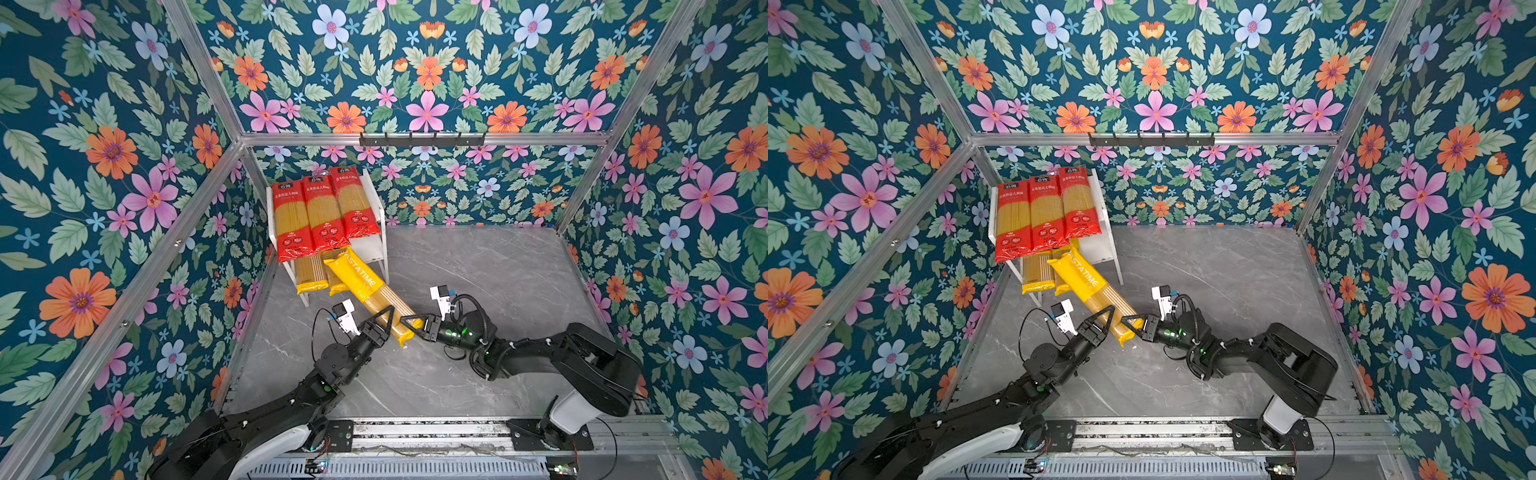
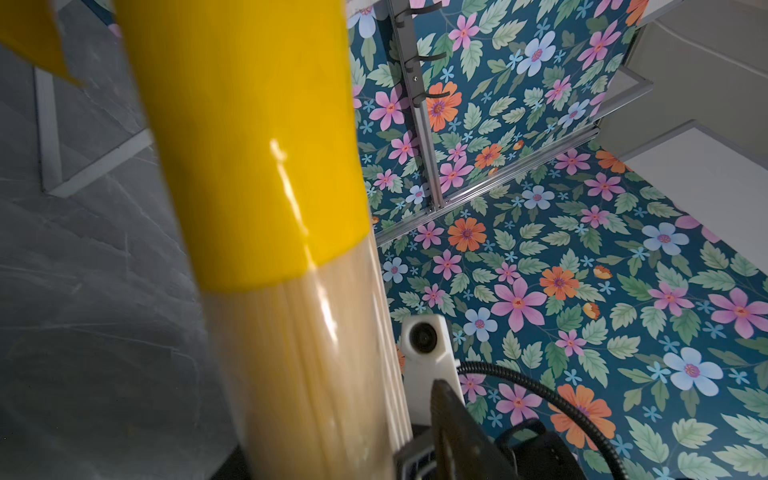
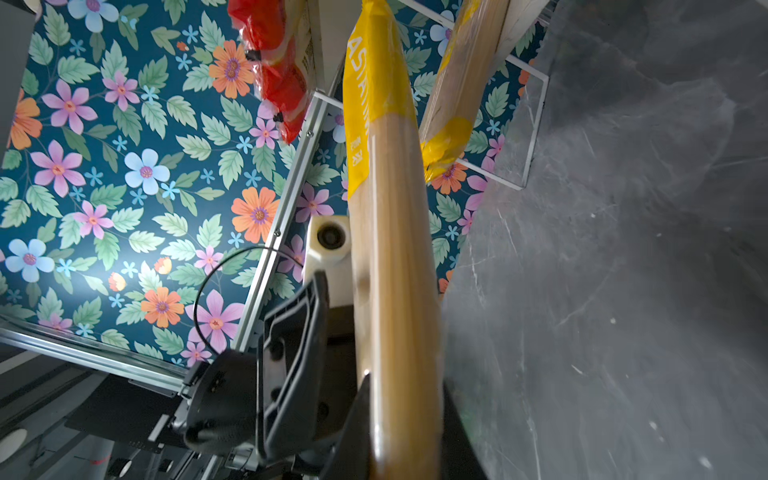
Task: Place and organize the pasta boxes and bags onto the shelf
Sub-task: 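Carry the yellow pack with both grippers toward the shelf's lower tier, then push the pack under the shelf with the right gripper while the left releases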
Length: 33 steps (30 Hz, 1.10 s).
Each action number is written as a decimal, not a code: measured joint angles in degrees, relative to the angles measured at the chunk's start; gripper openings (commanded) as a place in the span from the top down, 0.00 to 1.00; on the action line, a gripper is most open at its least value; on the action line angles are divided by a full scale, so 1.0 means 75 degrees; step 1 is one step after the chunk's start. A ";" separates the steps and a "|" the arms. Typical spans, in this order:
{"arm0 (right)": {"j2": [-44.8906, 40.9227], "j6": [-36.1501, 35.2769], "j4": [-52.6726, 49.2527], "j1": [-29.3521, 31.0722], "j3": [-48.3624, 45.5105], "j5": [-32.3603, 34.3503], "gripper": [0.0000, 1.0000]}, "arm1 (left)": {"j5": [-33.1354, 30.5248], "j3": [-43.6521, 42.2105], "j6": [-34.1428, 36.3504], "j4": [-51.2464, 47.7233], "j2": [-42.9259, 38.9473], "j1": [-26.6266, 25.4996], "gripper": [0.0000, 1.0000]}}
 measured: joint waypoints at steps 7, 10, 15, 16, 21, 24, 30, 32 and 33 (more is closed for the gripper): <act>0.1594 0.0662 -0.0131 -0.0286 0.1932 0.0740 1.00 | -0.0038 -0.0172 0.0172 -0.0734 -0.0892 -0.0041 0.41; 0.1906 0.0796 -0.0650 -0.0364 0.2524 0.1384 1.00 | 0.0003 -0.0259 0.0181 -0.0784 -0.1148 -0.0058 0.41; 0.2145 0.0790 -0.1772 -0.0385 0.3418 0.1915 1.00 | -0.0041 -0.0300 0.0178 -0.1451 -0.1530 -0.0067 0.41; 0.2203 0.0787 -0.1909 -0.0382 0.3547 0.1970 1.00 | -0.0076 -0.0271 0.0181 -0.1664 -0.1582 -0.0073 0.42; 0.2541 0.1003 -0.2215 -0.0259 0.4127 0.2396 1.00 | -0.0510 -0.0248 0.0149 -0.2888 -0.1839 -0.0122 0.42; 0.2693 0.1154 -0.2396 -0.0090 0.4444 0.2812 1.00 | -0.0801 -0.0248 -0.0015 -0.3628 -0.1947 -0.0160 0.41; 0.2888 0.1288 -0.3060 0.0242 0.5106 0.3739 1.00 | -0.1186 -0.0294 -0.0198 -0.4660 -0.2017 -0.0166 0.41; 0.3005 0.1367 -0.3232 0.0259 0.5345 0.3797 1.00 | -0.1244 -0.0335 -0.0210 -0.4809 -0.2040 -0.0166 0.41; 0.3083 0.1373 -0.3302 0.0259 0.5473 0.3815 1.00 | -0.1256 -0.0347 -0.0233 -0.4881 -0.2060 -0.0166 0.42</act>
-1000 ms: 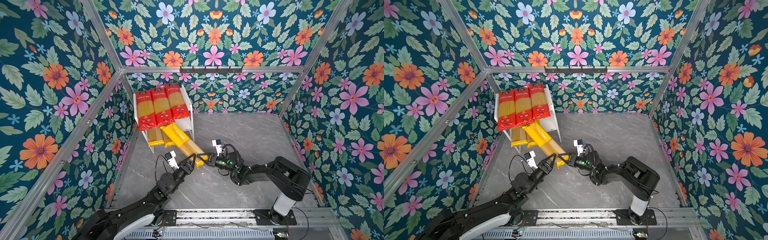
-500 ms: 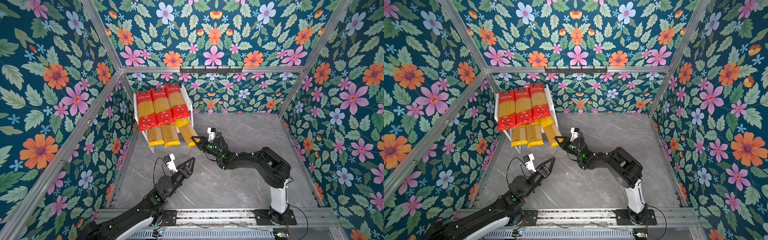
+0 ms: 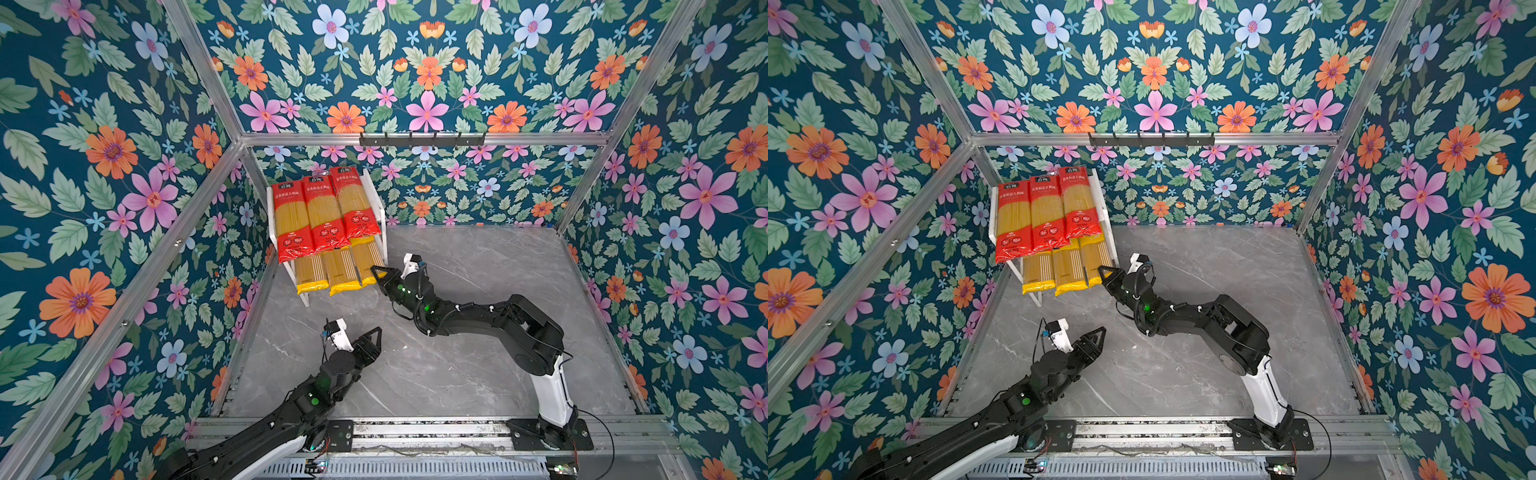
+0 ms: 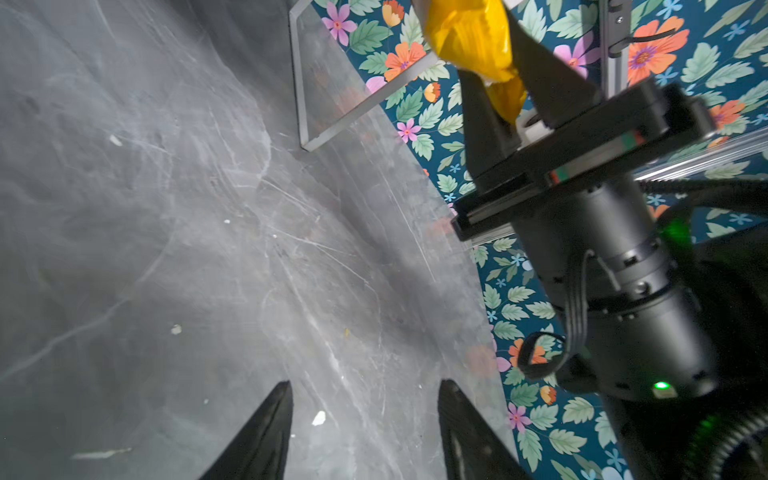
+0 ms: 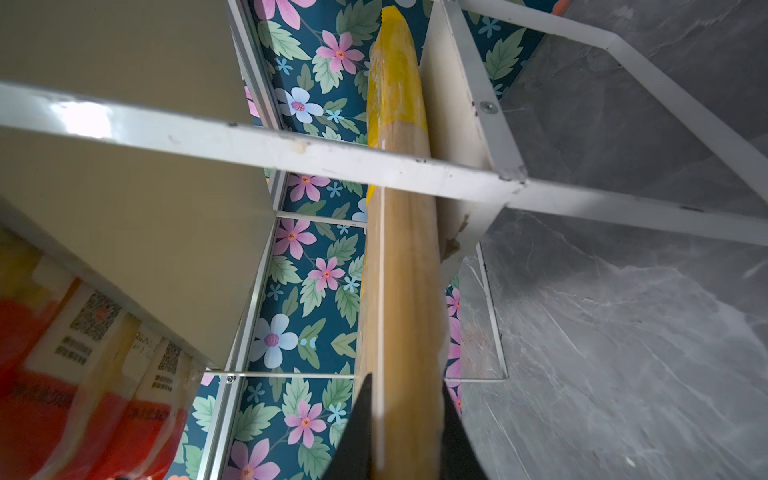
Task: Place and organize the pasta boxes and bags onto the shelf
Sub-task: 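Release the pack with the right gripper and withdraw it from the shelf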
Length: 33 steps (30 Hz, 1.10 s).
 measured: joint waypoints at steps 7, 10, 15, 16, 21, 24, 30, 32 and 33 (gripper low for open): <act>0.0344 0.0169 -0.0055 -0.0041 0.0466 -0.0044 0.83 | -0.0012 -0.0026 -0.0017 -0.0166 -0.0015 0.0000 0.41; 0.0361 0.0108 -0.0064 -0.0055 0.0487 -0.0073 0.60 | -0.0012 -0.0029 -0.0017 -0.0169 -0.0015 0.0000 0.41; 0.0029 -0.0207 -0.0221 -0.0052 0.0044 -0.0192 0.36 | -0.0009 -0.0020 0.0012 -0.0157 -0.0006 0.0000 0.41; -0.0122 -0.0233 -0.0251 -0.0044 -0.0111 -0.0189 0.35 | -0.0009 -0.0003 0.0038 -0.0163 -0.0006 0.0000 0.41; -0.1137 -0.0495 -0.0428 -0.0035 -0.1361 -0.0178 0.34 | -0.0050 0.0358 0.0376 -0.0510 -0.0052 -0.0003 0.41; -0.2183 -0.1224 -0.1090 -0.0114 -0.2151 -0.0248 0.37 | -0.0236 0.0895 0.0863 -0.1250 -0.0052 -0.0050 0.41; -0.5272 -0.3949 -0.2862 -0.0644 -0.3748 0.0189 0.37 | -0.1329 0.1891 0.2232 -0.2996 -0.0020 -0.0248 0.41; -0.6100 -0.4811 -0.3917 -0.1329 -0.3990 0.0187 0.36 | -0.2017 0.2130 0.2873 -0.3407 0.0114 -0.0341 0.39; -0.6414 -0.5085 -0.4351 -0.1690 -0.4060 0.0184 0.36 | -0.2363 0.2218 0.3130 -0.3520 0.0172 -0.0356 0.38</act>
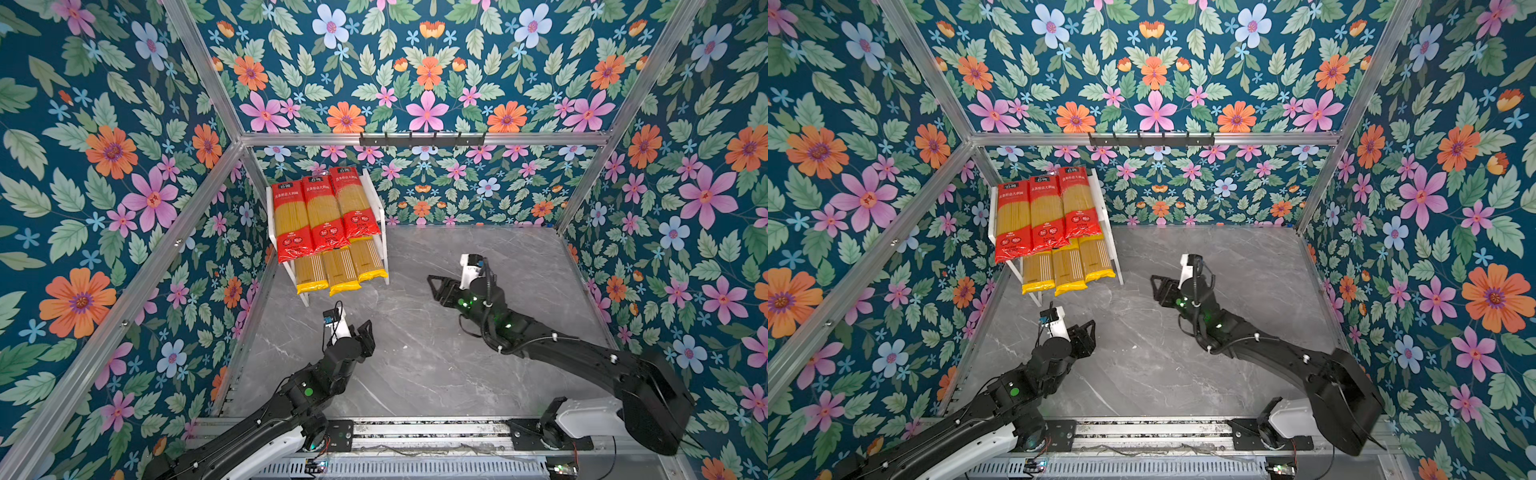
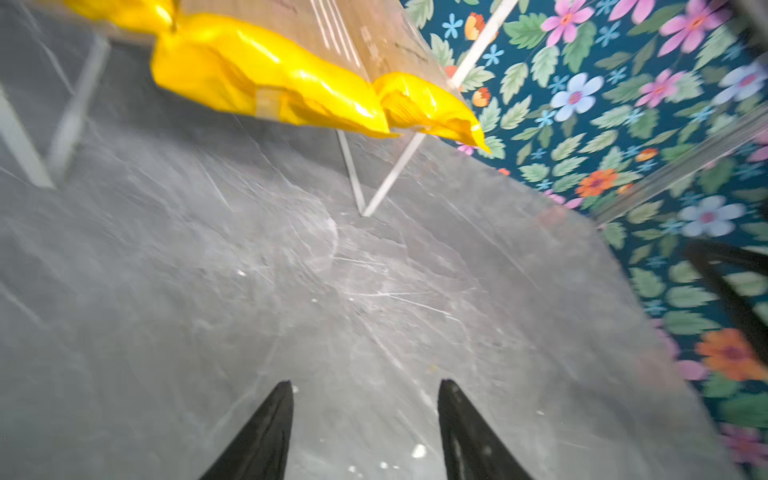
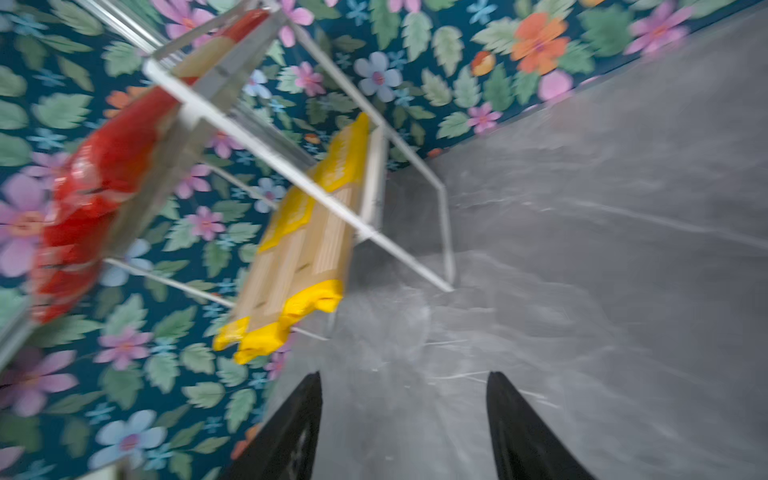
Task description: Place and organize the pasta boxes and bags onto the shelf
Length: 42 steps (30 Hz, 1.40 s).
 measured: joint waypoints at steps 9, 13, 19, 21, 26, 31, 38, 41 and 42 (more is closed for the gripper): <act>-0.2652 -0.1842 -0.1821 -0.3483 -0.1253 0.0006 0.34 | -0.1935 -0.0796 0.3357 0.2261 -0.0169 0.0003 0.32; -0.2498 -0.2774 -0.1661 -0.4001 -0.1763 0.0440 0.25 | -0.2620 -0.1335 0.4672 0.3500 -0.0242 0.0624 0.32; -0.1711 -0.3497 -0.0816 -0.4164 -0.2229 0.1533 0.20 | -0.2690 -0.2168 0.5321 0.4887 -0.0096 0.2381 0.31; -0.1547 -0.3634 -0.0251 -0.4319 -0.2585 0.1769 0.20 | -0.2562 -0.2358 0.5345 0.5246 0.0178 0.2792 0.31; -0.1142 -0.3681 0.1099 -0.4899 -0.3229 0.1827 0.22 | -0.1600 -0.2591 0.5249 0.6475 0.1536 0.4051 0.30; -0.0775 -0.3617 0.1935 -0.5560 -0.3433 0.1259 0.22 | -0.0525 -0.2591 0.5249 0.8233 0.3072 0.4945 0.27; 0.0248 -0.3456 0.3369 -0.5936 -0.4016 0.0510 0.22 | 0.0761 -0.2320 0.5152 1.0185 0.5039 0.5598 0.25; 0.0332 -0.3465 0.3713 -0.5936 -0.4269 0.0227 0.22 | 0.0962 -0.2200 0.5278 1.0928 0.5700 0.5668 0.25; 0.0367 -0.3468 0.3966 -0.5939 -0.4296 0.0166 0.22 | 0.1008 -0.2148 0.5292 1.1100 0.5869 0.5674 0.25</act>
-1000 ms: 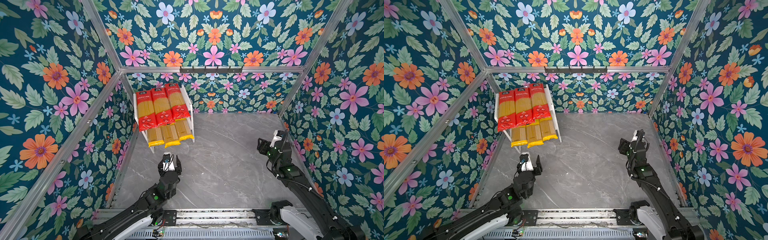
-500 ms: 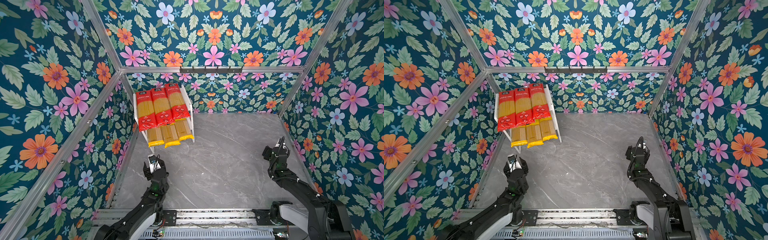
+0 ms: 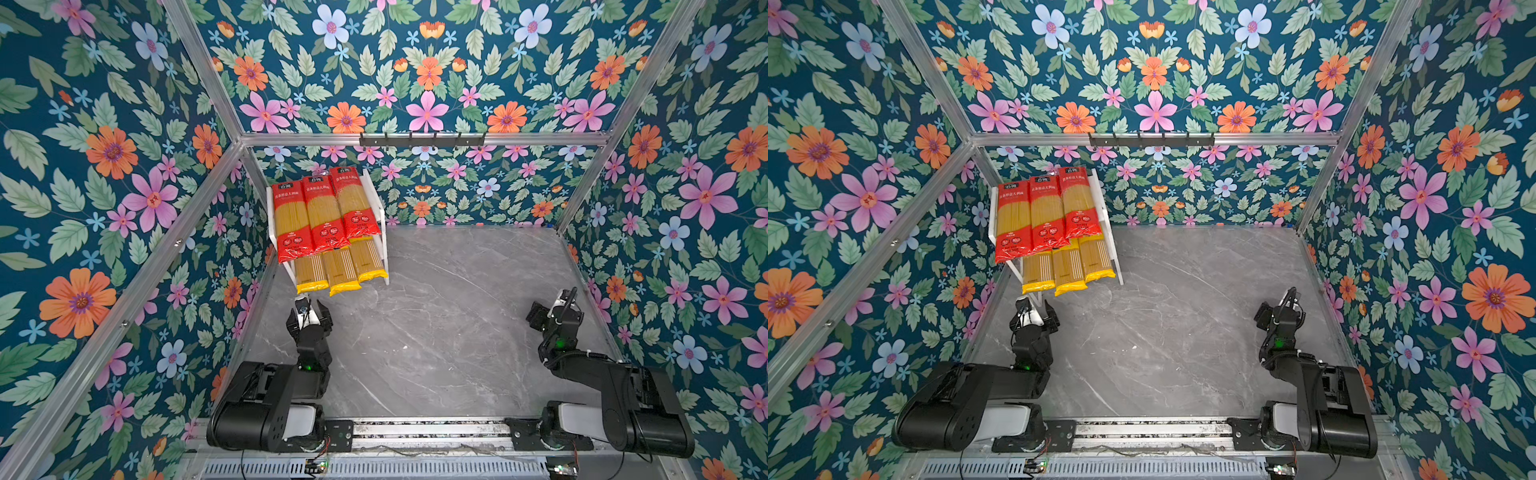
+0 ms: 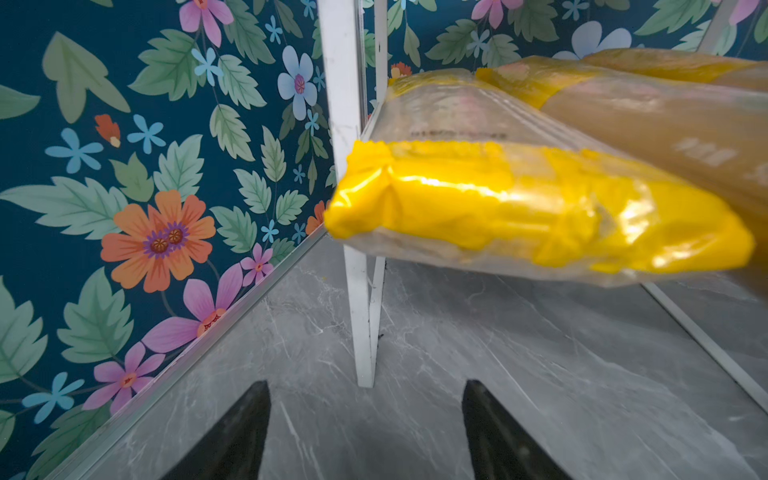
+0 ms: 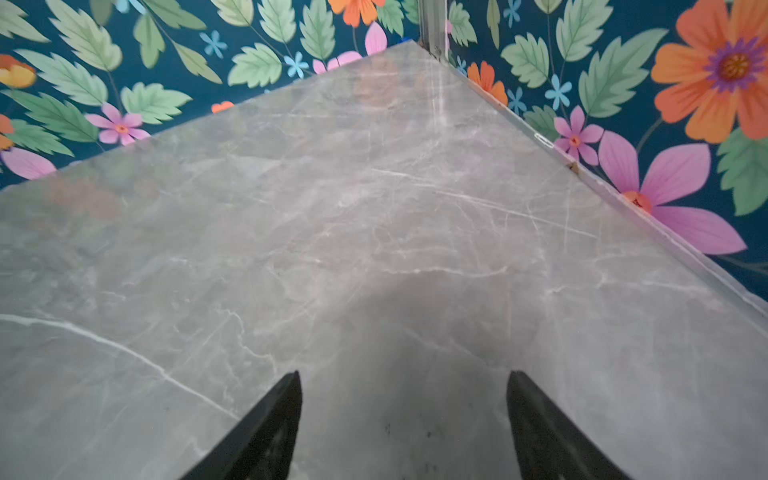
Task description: Place and organize the pasta boxes and bags onto the shelf
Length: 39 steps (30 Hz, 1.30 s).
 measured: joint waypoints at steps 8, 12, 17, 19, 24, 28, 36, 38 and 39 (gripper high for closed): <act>0.0624 -0.0262 0.1405 0.0058 -0.0166 -0.0522 0.21 | 0.0175 0.0542 0.0245 0.0813 0.1230 0.0038 0.25; 0.0985 -0.0414 0.1539 0.0140 -0.0166 -0.0790 0.21 | 0.0344 0.0764 0.0309 0.0790 0.1274 0.0038 0.20; 0.1011 -0.0548 0.1737 0.0259 0.0073 -0.0781 0.21 | 0.0399 0.0962 0.0356 0.0551 0.1306 0.0067 0.17; 0.1099 -0.0609 0.1757 0.0291 0.0160 -0.0761 0.21 | 0.0533 0.1099 0.0350 0.0370 0.1306 0.0154 0.16; 0.1099 -0.0656 0.1518 0.0385 0.0268 -0.0699 0.19 | 0.0819 0.1373 0.0210 0.0157 0.1737 0.0414 0.15; 0.1107 -0.0667 0.1408 0.0431 0.0306 -0.0568 0.16 | 0.1035 0.1463 0.0184 0.0052 0.1763 0.0443 0.15; 0.1134 -0.0731 0.1376 0.0676 0.0350 -0.0029 0.01 | 0.1145 0.1545 0.0122 -0.0172 0.1714 0.0527 0.14; 0.1137 -0.0740 0.1376 0.0676 0.0353 0.0026 0.01 | 0.1166 0.1545 0.0119 -0.0175 0.1708 0.0533 0.07; 0.1137 -0.0749 0.1376 0.0676 0.0353 0.0067 0.01 | 0.1169 0.1545 0.0119 -0.0175 0.1708 0.0533 0.01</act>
